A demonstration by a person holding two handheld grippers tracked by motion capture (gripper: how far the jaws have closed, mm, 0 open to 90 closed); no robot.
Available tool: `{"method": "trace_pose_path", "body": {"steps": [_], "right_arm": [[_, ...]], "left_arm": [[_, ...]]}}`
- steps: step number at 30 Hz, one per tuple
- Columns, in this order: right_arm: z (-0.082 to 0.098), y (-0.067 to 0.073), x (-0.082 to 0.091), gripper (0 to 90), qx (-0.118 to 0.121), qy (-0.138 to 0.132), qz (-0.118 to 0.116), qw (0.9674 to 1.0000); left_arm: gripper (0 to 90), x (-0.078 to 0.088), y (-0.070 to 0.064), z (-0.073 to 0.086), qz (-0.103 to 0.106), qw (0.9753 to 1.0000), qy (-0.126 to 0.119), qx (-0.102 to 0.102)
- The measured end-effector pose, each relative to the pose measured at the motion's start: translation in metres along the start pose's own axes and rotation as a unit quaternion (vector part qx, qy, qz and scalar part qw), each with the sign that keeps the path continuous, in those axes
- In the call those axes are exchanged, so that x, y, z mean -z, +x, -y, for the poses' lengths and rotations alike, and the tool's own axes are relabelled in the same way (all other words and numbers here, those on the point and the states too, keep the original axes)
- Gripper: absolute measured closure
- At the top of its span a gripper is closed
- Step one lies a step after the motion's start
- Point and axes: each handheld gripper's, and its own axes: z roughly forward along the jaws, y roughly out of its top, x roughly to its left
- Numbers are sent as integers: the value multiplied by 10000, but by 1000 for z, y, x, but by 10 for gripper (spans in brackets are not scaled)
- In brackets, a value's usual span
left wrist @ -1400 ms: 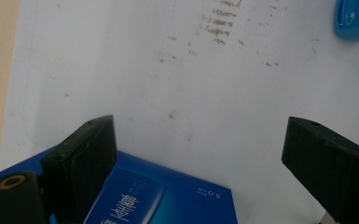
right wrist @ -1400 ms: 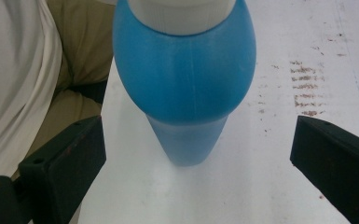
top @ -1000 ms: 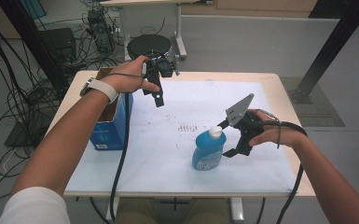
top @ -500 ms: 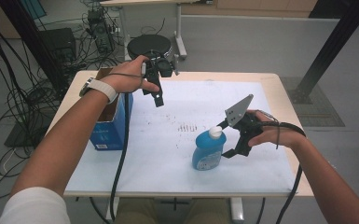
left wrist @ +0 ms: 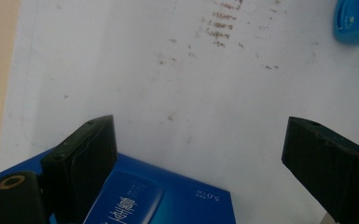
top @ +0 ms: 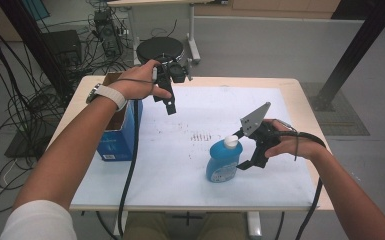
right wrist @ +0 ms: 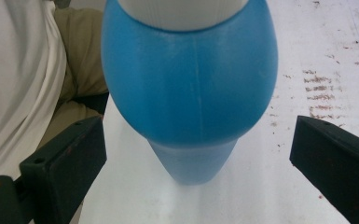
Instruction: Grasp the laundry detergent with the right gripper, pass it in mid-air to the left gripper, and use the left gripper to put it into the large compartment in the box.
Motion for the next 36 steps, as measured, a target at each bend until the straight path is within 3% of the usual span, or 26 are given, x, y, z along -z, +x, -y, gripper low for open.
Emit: {"method": "trace_pose_path", "body": {"steps": [36], "right_arm": [[8, 0, -10, 35, 2, -275, -39, 9996]], "left_arm": [[108, -2, -1, -3, 13, 10000, 10, 29]]}}
